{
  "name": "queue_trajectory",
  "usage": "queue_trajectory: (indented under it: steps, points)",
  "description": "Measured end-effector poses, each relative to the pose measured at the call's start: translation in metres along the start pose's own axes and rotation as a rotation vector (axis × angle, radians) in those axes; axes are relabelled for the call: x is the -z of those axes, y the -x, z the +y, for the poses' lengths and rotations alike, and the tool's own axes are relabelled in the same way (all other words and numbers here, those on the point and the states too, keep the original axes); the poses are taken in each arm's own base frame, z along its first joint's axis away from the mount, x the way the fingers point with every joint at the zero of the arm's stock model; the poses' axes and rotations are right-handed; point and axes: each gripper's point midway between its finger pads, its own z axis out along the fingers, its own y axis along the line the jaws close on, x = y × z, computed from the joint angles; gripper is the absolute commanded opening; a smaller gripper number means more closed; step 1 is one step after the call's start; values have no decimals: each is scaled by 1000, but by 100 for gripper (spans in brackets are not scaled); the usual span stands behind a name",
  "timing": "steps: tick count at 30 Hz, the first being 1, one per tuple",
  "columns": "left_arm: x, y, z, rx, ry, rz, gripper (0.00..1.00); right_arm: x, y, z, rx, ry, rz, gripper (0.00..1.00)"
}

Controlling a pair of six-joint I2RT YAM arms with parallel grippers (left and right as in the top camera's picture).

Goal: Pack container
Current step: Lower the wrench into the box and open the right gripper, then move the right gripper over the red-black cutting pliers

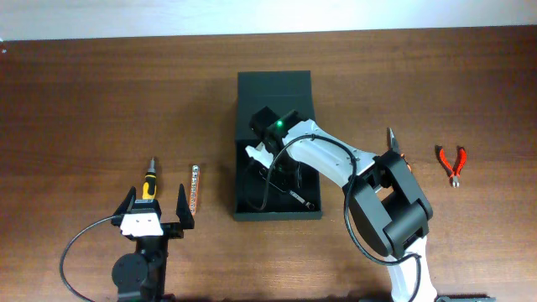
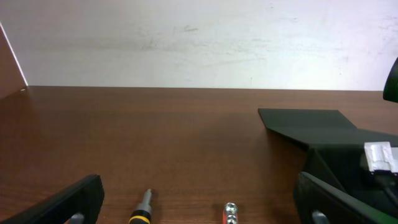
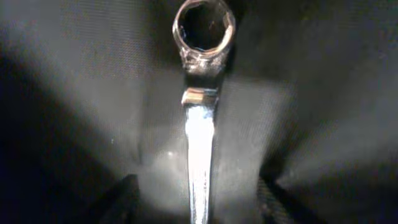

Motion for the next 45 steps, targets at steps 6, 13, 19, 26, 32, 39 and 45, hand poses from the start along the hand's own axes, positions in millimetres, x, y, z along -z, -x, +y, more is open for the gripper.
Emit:
queue_trajectory:
  steps: [6,13,19,26,32,39,45]
  points:
    - [0,0,0,0,0,0,99,47,21,-2,-23,-12,-50,95]
    - [0,0,0,0,0,0,99,160,43,-36,-174,-94,-237,99]
    - [0,0,0,0,0,0,99,230,-12,-110,-476,-208,-281,99]
    - [0,0,0,0,0,0,99,253,-101,-215,-867,-294,-292,99]
    - [0,0,0,0,0,0,99,236,-182,-266,-1112,-278,-216,99]
    - [0,0,0,0,0,0,99,170,-216,-266,-1133,-80,-76,99]
    - [0,0,0,0,0,0,99,112,-200,-260,-988,-13,-37,99]
